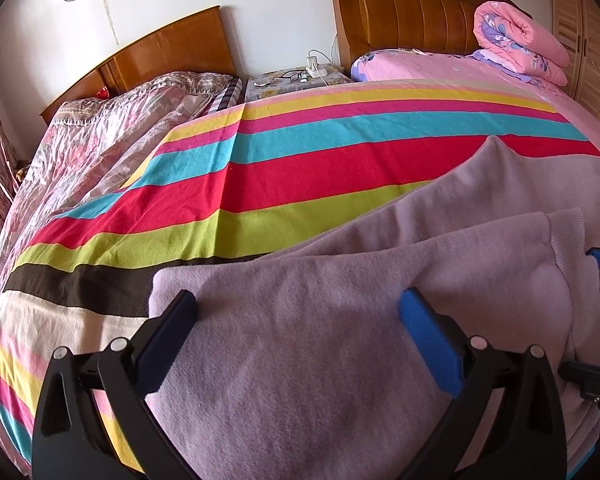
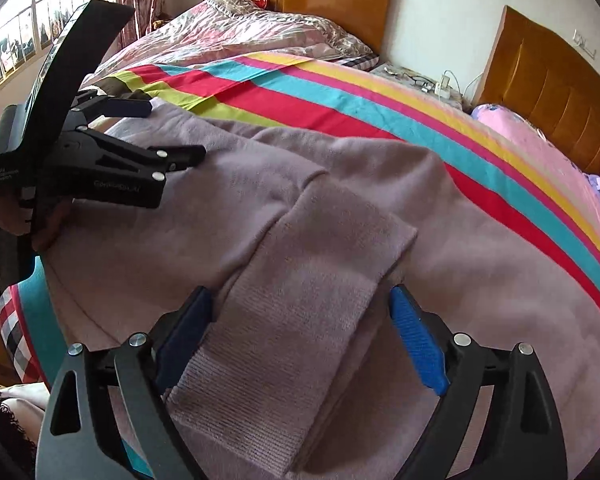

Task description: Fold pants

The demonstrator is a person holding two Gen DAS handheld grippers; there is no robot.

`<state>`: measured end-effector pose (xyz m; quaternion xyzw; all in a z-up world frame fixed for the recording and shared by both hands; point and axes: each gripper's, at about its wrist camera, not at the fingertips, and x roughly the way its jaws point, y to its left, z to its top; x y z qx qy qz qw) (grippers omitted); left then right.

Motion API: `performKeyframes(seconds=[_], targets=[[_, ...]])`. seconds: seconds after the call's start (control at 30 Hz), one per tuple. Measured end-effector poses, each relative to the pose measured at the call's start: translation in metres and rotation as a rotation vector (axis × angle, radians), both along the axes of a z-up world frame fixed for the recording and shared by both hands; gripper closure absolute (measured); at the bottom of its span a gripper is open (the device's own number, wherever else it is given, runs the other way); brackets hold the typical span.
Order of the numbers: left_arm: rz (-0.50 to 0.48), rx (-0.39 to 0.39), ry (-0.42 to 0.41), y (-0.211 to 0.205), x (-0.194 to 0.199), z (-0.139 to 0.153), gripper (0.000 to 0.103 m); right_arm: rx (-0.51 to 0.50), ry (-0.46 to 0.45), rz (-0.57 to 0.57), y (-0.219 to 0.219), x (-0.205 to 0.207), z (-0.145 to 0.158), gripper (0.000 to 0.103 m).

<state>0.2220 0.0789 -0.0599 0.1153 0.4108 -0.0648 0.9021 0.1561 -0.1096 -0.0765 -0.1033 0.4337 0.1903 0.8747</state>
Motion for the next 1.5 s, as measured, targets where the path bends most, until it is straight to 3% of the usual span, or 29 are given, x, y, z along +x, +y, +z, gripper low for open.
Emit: performKeyframes(seconds=[0.43,0.63,0.77,0.9,1.07,1.17,1.27,1.33,1.43,1.5], targets=[[0.002,0.000,0.002,0.001,0.000,0.000,0.001,0.121,0.016,-0.053,-0.042,-0.044,-0.006,0.014],[0.004,0.002,0.011,0.000,0.001,0.001,0.001,0.021,0.008,-0.029,-0.049,-0.074,-0.002,0.014],[0.006,0.006,-0.047,-0.010,-0.010,0.020,0.001,0.096,-0.056,-0.082,-0.090,-0.098,0.019,0.014],[-0.109,-0.134,-0.103,-0.060,-0.022,0.058,0.001,0.102,-0.132,-0.275,-0.145,-0.100,0.034,0.014],[-0.323,-0.056,-0.058,-0.178,-0.014,0.051,0.001,0.099,-0.116,-0.367,-0.186,-0.083,0.039,0.014],[-0.400,-0.026,-0.023,-0.239,-0.003,0.040,0.001,0.133,-0.079,-0.361,-0.202,-0.080,0.030,0.014],[-0.422,0.017,0.055,-0.280,0.011,0.012,0.001,0.059,-0.019,-0.408,-0.212,-0.081,0.006,0.014],[-0.394,0.099,0.088,-0.293,0.021,-0.011,0.001,0.066,-0.008,-0.401,-0.222,-0.088,-0.005,0.014],[-0.363,-0.035,0.160,-0.276,0.036,-0.017,0.001,0.125,-0.020,-0.386,-0.233,-0.103,-0.004,0.014],[-0.339,-0.080,0.192,-0.268,0.045,-0.020,0.001,0.166,-0.008,-0.400,-0.240,-0.104,0.004,0.014]])
